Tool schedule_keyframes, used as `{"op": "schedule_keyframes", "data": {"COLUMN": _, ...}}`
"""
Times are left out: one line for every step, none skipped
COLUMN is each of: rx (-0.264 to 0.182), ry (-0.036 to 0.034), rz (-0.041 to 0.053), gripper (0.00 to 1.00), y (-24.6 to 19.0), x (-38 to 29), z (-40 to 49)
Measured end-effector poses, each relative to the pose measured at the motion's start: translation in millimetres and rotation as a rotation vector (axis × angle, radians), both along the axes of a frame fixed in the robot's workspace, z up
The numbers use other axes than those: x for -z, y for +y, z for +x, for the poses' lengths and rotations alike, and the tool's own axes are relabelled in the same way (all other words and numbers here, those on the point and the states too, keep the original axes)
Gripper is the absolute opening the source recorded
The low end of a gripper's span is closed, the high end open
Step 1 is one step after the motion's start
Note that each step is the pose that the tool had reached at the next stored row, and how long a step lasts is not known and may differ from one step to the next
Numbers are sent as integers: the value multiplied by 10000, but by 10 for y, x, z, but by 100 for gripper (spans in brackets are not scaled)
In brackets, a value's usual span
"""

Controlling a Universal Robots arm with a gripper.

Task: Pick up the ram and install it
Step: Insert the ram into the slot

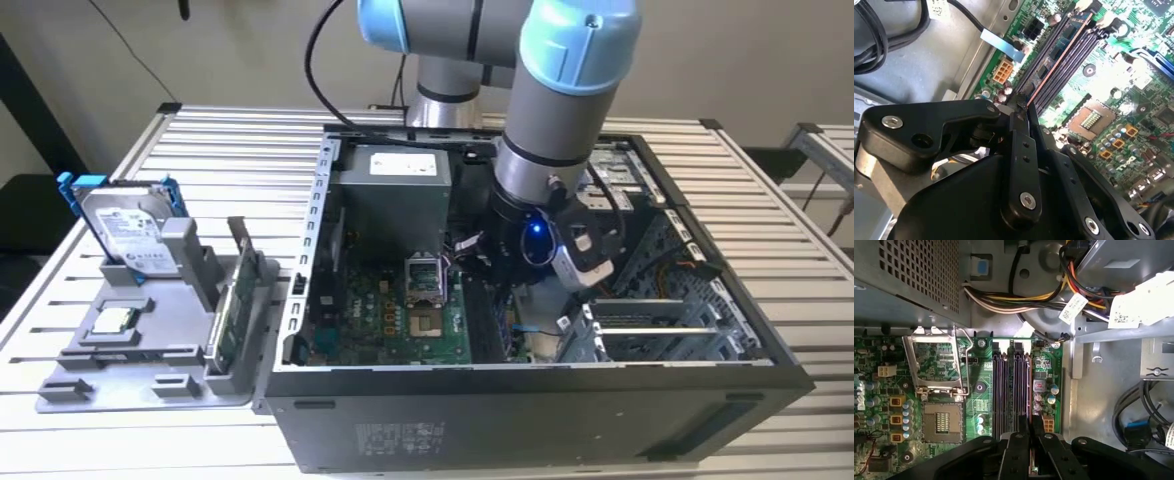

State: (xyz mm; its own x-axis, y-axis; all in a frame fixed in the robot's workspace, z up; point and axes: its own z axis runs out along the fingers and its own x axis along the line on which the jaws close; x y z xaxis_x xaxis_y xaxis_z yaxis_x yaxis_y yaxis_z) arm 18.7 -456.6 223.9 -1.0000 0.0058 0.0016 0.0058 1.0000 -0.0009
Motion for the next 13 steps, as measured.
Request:
{"op": "schedule_keyframes", "data": {"rx": 0, "ry": -10, "rz": 0, "gripper": 14, "y": 0, "x": 6, "z": 0}}
{"op": "schedule_keyframes", "data": {"rx": 0, "ry": -17, "rz": 0, "gripper": 14, "y": 0, "x": 12, "z": 0}}
{"op": "schedule_keyframes", "data": {"rx": 0, "ry": -20, "rz": -3, "gripper": 14, "y": -1, "x": 15, "z": 0}}
{"op": "schedule_keyframes", "data": {"rx": 1, "ry": -22, "rz": -3, "gripper": 14, "y": 0, "x": 17, "z": 0}}
{"op": "schedule_keyframes", "data": {"rx": 0, "ry": -22, "rz": -4, "gripper": 14, "y": 0, "x": 19, "z": 0}}
{"op": "schedule_keyframes", "data": {"rx": 0, "ry": -23, "rz": -2, "gripper": 14, "y": 0, "x": 22, "z": 0}}
{"op": "schedule_keyframes", "data": {"rx": 0, "ry": -23, "rz": -2, "gripper": 14, "y": 0, "x": 22, "z": 0}}
{"op": "schedule_keyframes", "data": {"rx": 1, "ry": -23, "rz": 0, "gripper": 14, "y": -3, "x": 23, "z": -1}}
{"op": "schedule_keyframes", "data": {"rx": 1, "ry": -23, "rz": 0, "gripper": 14, "y": -7, "x": 23, "z": -1}}
{"op": "schedule_keyframes", "data": {"rx": 1, "ry": -23, "rz": -1, "gripper": 14, "y": -10, "x": 23, "z": 0}}
{"op": "schedule_keyframes", "data": {"rx": 0, "ry": -23, "rz": -1, "gripper": 14, "y": -11, "x": 23, "z": 0}}
{"op": "schedule_keyframes", "data": {"rx": 0, "ry": -23, "rz": 0, "gripper": 14, "y": -12, "x": 23, "z": 0}}
{"op": "schedule_keyframes", "data": {"rx": 1, "ry": -24, "rz": 0, "gripper": 14, "y": -12, "x": 23, "z": 0}}
